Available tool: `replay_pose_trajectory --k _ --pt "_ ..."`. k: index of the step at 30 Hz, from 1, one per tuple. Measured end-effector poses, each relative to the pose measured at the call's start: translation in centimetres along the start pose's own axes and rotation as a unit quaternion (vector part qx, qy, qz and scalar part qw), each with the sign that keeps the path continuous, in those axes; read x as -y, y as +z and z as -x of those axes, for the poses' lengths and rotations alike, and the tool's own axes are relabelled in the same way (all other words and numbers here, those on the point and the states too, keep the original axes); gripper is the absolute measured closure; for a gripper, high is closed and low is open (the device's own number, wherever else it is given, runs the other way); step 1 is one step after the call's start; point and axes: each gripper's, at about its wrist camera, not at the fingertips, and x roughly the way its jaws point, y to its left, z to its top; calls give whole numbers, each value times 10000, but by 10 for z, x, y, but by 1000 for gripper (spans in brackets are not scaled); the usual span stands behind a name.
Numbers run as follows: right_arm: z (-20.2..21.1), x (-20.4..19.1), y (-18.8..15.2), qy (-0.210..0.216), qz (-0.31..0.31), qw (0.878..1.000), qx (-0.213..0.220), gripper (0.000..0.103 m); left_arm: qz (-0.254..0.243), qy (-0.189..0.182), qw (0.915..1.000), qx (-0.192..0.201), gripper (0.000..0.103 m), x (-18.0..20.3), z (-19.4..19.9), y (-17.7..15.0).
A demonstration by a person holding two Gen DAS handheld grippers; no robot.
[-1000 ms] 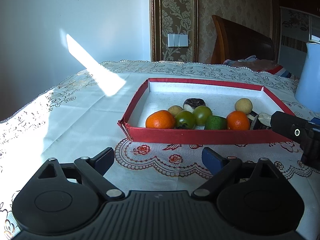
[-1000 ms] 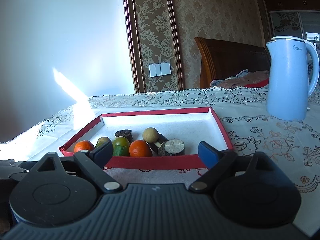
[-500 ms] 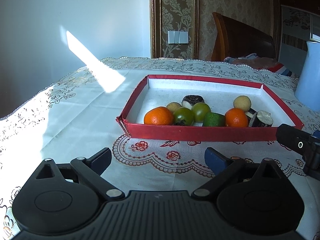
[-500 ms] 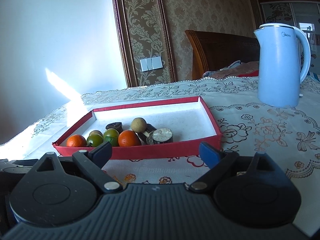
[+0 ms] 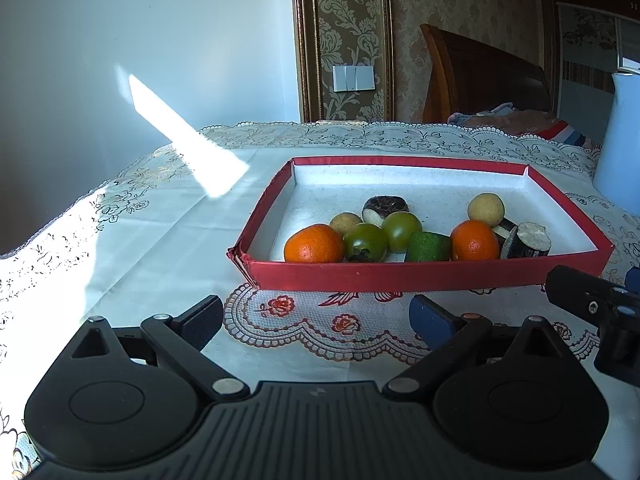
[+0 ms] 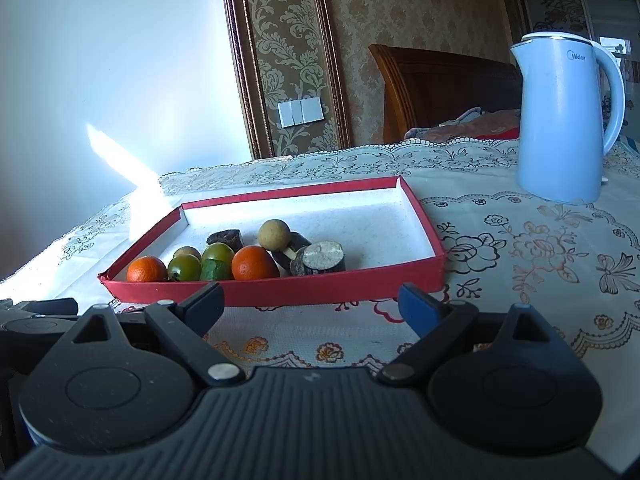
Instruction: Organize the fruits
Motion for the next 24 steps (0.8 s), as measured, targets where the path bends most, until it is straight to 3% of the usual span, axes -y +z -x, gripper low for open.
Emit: replay_pose_trajectory --k 24 --pt "0 -2 0 6 36 10000 22 10 -88 -14 10000 -32 3 2 -1 -1"
